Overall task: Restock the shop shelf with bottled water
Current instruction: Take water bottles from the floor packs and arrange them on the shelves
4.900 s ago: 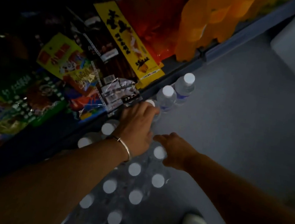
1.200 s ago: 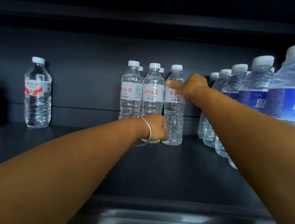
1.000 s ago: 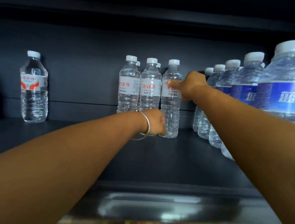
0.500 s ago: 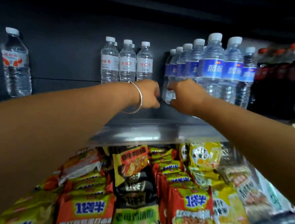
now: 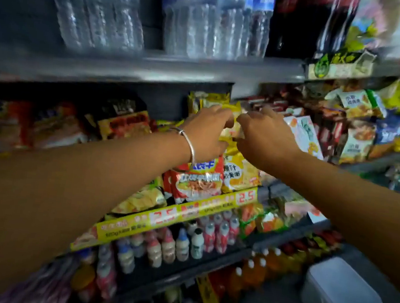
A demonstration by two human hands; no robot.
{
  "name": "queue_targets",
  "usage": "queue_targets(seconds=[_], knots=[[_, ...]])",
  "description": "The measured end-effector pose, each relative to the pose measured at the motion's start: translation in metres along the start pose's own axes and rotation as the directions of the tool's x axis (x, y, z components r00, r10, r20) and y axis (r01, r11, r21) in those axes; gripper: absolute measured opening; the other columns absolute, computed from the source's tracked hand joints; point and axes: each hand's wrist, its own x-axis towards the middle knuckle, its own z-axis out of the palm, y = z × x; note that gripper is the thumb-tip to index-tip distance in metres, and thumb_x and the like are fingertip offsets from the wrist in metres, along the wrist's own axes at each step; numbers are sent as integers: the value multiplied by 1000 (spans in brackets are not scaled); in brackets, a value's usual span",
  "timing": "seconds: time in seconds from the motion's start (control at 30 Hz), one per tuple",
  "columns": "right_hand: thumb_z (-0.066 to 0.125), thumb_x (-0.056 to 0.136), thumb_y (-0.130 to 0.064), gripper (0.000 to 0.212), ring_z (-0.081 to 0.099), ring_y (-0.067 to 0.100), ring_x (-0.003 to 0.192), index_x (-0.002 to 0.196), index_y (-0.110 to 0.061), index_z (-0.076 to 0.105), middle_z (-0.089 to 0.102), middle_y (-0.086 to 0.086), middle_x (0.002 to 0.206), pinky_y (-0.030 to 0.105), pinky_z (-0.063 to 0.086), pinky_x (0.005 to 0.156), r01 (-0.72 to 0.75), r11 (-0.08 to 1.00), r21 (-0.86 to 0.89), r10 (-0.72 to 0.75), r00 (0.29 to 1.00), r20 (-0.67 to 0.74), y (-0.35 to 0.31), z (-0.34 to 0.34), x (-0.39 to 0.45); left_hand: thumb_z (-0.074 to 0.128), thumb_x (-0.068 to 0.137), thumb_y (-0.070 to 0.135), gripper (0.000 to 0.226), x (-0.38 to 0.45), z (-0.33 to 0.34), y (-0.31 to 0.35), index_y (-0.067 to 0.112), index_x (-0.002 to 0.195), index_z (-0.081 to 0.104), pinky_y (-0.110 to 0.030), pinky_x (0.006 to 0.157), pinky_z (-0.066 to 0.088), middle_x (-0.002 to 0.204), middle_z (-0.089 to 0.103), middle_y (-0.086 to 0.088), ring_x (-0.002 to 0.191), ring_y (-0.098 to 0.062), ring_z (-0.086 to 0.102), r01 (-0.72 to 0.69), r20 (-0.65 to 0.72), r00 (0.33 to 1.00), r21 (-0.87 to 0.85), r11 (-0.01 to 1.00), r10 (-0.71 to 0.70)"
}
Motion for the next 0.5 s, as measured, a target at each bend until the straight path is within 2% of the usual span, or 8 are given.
queue_targets(seconds=[0.1, 0.2, 0.3, 0.37, 0.5], knots=[[53, 86, -21, 37, 44, 34, 118, 120, -8, 51, 57, 15, 121, 40, 37, 94, -39, 999, 2, 38, 989, 144, 11, 60, -41, 63, 78, 17, 36, -15, 76, 6, 9, 111, 52, -42, 92, 43, 117, 51, -14, 110, -32, 49, 23, 139, 990, -45, 999, -17], [53, 86, -21, 34, 45, 36, 118, 118, -6, 51, 57, 16, 120, 40, 38, 92, -56, 998, -5, 55, 955, 293, 15, 126, -81, 61, 82, 16, 37, -35, 151, 3, 8, 117, 50, -42, 93, 41, 122, 48, -15, 113, -33, 47, 44, 303, 953, -51, 998, -27], [54, 86, -17, 30, 45, 36, 117, 115, -7, 52, 58, 16, 118, 39, 38, 91, -106, 994, 11, 91, 900, 427, 11, 200, -125, 57, 87, 16, 38, -68, 230, -8, 10, 123, 46, -42, 93, 42, 128, 45, -14, 116, -33, 46, 48, 464, 885, -44, 998, -22], [52, 86, -14, 25, 46, 35, 115, 110, -7, 55, 58, 16, 116, 38, 39, 89, -147, 988, 36, 111, 863, 492, 3, 251, -157, 56, 86, 16, 37, -100, 283, -17, 11, 122, 47, -41, 91, 42, 125, 47, -13, 114, -33, 47, 38, 537, 843, -47, 998, -7], [52, 87, -15, 35, 44, 34, 119, 122, -8, 51, 54, 16, 123, 38, 38, 94, -222, 974, 45, 143, 756, 638, -21, 352, -229, 57, 84, 17, 37, -172, 385, -36, 11, 120, 49, -40, 92, 41, 123, 49, -12, 115, -33, 48, 1, 657, 753, -51, 999, 33]])
